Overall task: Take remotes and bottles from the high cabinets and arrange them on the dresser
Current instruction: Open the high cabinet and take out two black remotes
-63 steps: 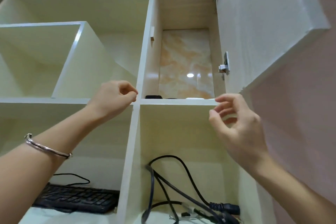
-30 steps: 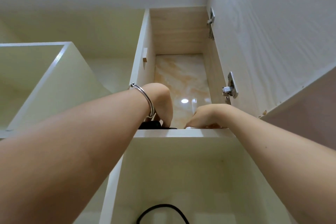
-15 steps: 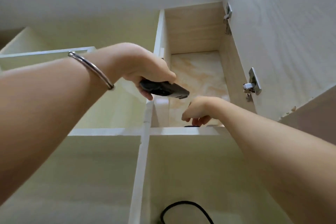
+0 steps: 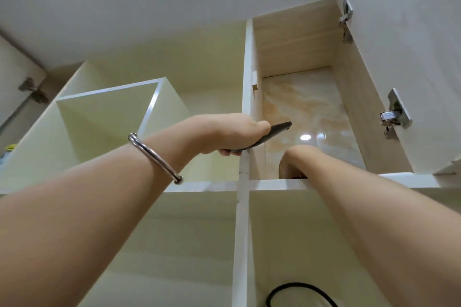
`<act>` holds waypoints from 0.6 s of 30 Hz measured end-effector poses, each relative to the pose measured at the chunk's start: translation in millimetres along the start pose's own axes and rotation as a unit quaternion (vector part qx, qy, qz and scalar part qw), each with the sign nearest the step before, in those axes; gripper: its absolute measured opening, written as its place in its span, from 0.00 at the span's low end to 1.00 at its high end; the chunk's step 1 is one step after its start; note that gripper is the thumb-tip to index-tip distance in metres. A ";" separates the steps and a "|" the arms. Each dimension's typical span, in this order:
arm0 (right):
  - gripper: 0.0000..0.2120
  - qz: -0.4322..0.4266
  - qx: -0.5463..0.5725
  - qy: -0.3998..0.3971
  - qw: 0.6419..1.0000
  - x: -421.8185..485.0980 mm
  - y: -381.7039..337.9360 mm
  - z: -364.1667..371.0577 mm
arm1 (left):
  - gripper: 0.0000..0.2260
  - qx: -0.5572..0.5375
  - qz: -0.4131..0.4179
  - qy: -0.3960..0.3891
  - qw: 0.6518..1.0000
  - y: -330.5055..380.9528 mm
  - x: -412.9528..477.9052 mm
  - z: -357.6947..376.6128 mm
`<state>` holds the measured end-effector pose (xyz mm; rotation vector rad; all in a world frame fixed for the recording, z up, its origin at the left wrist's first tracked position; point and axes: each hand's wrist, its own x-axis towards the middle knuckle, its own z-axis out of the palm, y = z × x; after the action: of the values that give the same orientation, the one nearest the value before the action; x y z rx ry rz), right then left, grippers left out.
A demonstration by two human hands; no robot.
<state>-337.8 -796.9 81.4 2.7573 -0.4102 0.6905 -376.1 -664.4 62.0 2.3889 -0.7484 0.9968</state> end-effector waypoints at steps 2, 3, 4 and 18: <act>0.07 -0.001 -0.016 -0.006 1.000 1.6 0.1 -1.0 | 0.17 0.021 -0.005 0.002 1.000 1.7 1.6 2.9; 0.09 -0.004 -0.020 -0.017 1.000 0.7 0.0 -1.4 | 0.18 0.034 -0.007 0.007 0.999 1.9 2.5 4.1; 0.11 -0.005 -0.022 -0.031 0.999 -0.2 0.3 -1.5 | 0.19 0.050 -0.008 0.011 0.999 2.0 3.5 5.4; 0.11 0.006 0.219 0.081 0.972 -43.9 31.3 -12.7 | 0.14 -0.106 0.021 0.041 0.993 -12.0 -11.5 16.8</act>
<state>-390.7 -812.7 76.5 3.0687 -0.2624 1.1186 -366.8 -661.5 40.4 2.1456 -0.8345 0.9733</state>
